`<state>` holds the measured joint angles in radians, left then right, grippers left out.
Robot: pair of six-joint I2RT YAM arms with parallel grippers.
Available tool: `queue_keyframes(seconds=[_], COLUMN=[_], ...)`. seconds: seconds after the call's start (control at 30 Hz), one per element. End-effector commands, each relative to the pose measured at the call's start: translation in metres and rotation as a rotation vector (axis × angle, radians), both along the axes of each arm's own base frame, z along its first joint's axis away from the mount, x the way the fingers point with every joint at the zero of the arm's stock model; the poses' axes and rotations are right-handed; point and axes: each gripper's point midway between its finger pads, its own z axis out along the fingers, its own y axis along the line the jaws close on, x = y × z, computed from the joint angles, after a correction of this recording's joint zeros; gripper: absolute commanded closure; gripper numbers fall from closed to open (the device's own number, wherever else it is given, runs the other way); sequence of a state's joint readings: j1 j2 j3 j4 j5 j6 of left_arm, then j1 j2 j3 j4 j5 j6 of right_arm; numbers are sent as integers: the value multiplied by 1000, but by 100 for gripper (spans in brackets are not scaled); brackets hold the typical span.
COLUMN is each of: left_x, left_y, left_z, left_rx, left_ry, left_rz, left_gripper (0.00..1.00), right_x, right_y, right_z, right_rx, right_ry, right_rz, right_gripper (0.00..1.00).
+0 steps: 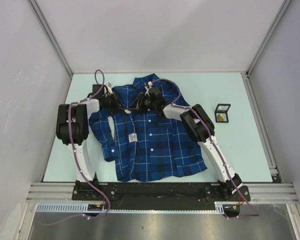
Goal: Remove the brooch from the garment
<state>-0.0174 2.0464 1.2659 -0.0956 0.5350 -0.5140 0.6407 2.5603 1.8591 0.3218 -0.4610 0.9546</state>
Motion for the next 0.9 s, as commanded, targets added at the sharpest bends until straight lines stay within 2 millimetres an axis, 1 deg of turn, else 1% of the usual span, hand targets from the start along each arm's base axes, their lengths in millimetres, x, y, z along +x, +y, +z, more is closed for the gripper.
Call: queue_keyframes(seconds=[0.0, 0.03, 0.07, 0.23, 0.3, 0.33, 0.4, 0.47, 0.5, 0.6, 0.67, 0.73, 0.77, 0.8, 0.87], left_x=[2, 2, 2, 2, 1, 1, 2, 2, 1, 1, 1, 2, 2, 2, 3], left_y=[-6, -7, -7, -7, -8, -8, -9, -11, -12, -15, -16, -16, -17, -17, -17], left_z=[21, 21, 23, 26, 25, 24, 23, 23, 22, 23, 25, 29, 31, 33, 36], left_rx=[51, 48, 45, 37, 37, 37, 29, 11, 5, -20, -26, -27, -29, -28, -28], left_ry=[-93, -92, -93, -96, -86, -78, -68, -55, -47, -34, -34, -46, -51, -53, -60], left_rz=[-28, -26, -27, -22, -22, -22, -25, -23, -23, -19, -19, -19, -22, -23, -24], left_gripper=[100, 100, 100, 100, 100, 100, 100, 100, 100, 100, 100, 100, 100, 100, 100], right_x=[6, 9, 5, 0, -2, -2, -5, -9, -10, -18, -22, -22, -25, -22, -25], right_y=[8, 10, 10, 16, 15, 15, 15, 17, 20, 25, 27, 28, 31, 29, 31], right_z=[3, 7, 1, -6, -11, -9, -13, -15, -13, -19, -24, -24, -24, -27, -27], right_rx=[31, 28, 8, -8, -27, -34, -58, -84, -89, -139, -175, -209, -227, -262, -287], right_ry=[27, 14, 27, 13, 17, 1, -6, -30, -43, -69, -87, -99, -113, -143, -156], right_rz=[-20, -25, -22, -1, 0, 2, 6, 21, 25, 45, 55, 54, 60, 52, 55], right_gripper=[72, 75, 76, 78, 79, 80, 80, 80, 80, 80, 80, 79, 80, 80, 79])
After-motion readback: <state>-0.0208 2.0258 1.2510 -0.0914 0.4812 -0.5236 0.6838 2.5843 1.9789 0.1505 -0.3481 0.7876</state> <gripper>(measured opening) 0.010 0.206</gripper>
